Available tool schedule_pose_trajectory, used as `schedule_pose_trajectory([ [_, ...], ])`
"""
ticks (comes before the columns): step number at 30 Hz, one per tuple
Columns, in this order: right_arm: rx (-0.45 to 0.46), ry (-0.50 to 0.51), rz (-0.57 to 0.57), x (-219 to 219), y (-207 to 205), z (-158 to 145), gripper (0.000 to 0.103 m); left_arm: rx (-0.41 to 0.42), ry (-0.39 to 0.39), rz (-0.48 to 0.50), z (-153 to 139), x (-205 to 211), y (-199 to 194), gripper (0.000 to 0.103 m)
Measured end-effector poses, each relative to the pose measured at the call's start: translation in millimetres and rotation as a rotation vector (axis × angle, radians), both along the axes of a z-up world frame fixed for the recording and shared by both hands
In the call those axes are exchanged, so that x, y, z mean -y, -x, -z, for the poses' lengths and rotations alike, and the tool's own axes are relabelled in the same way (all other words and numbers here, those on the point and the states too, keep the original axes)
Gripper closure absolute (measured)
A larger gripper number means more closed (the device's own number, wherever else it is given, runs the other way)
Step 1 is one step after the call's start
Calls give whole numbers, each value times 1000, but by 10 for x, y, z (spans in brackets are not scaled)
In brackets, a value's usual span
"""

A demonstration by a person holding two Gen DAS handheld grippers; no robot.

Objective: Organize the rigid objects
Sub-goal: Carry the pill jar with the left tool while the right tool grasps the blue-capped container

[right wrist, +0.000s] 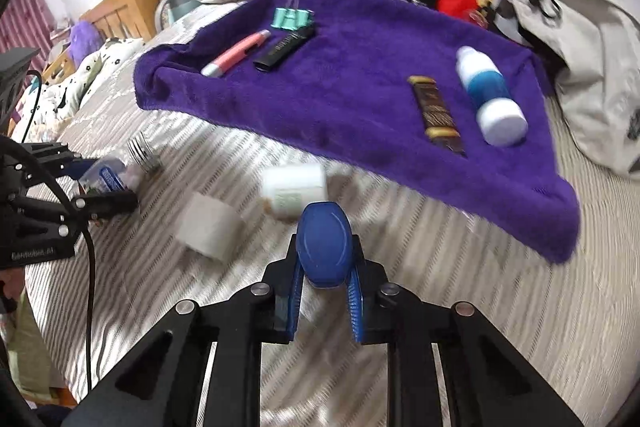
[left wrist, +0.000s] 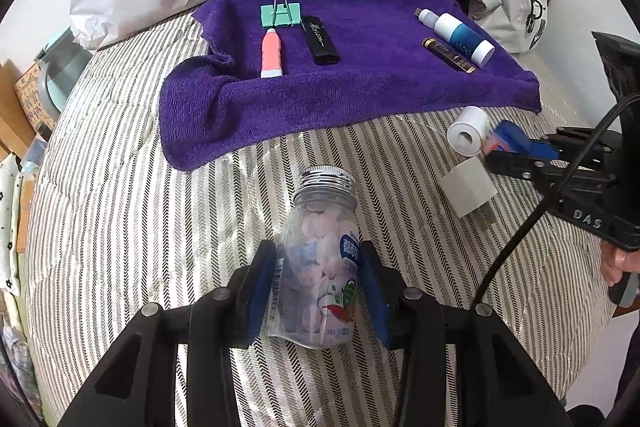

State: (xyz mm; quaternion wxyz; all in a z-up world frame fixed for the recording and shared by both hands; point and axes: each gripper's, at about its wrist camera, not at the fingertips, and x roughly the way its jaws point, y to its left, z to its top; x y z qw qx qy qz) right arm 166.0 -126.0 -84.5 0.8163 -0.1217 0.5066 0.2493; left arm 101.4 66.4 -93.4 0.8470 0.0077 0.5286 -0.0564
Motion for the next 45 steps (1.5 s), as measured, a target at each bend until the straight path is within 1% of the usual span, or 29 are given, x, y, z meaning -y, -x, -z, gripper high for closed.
schedule_pose_trajectory([
  [4, 14, 25, 38, 316, 122, -118, 83, -8, -8, -8, -4, 20, 7, 63],
  [8, -14, 79, 68, 485, 167, -5, 83, 2, -34, -9, 7, 60, 17, 63],
  [11, -13, 47, 92, 538, 187, 35, 83, 12, -41, -13, 13, 71, 20, 63],
  [13, -5, 50, 94, 532, 204, 33, 83, 13, -45, -15, 15, 78, 20, 63],
  [17, -13, 41, 97, 542, 202, 37, 83, 17, -24, -24, 11, 49, 24, 63],
  [22, -30, 35, 91, 557, 201, -36, 83, 6, 77, -64, -16, -95, 35, 64],
  [23, -30, 28, 86, 565, 214, -64, 83, 12, 83, -69, -36, -113, 46, 64],
  [26, -16, 15, 83, 605, 230, -144, 83, 24, 71, -76, -98, -129, 61, 64],
  [31, -14, -15, 85, 651, 195, -244, 83, 54, 67, -74, -268, -139, 44, 64],
  [35, -4, -30, 85, 671, 116, -305, 83, 72, 55, -66, -374, -129, -61, 64],
  [40, 2, -53, 84, 667, -24, -391, 83, 93, 63, -63, -477, -134, -260, 64],
  [45, 16, -60, 70, 611, -184, -480, 83, 112, 55, -40, -561, -74, -576, 64],
])
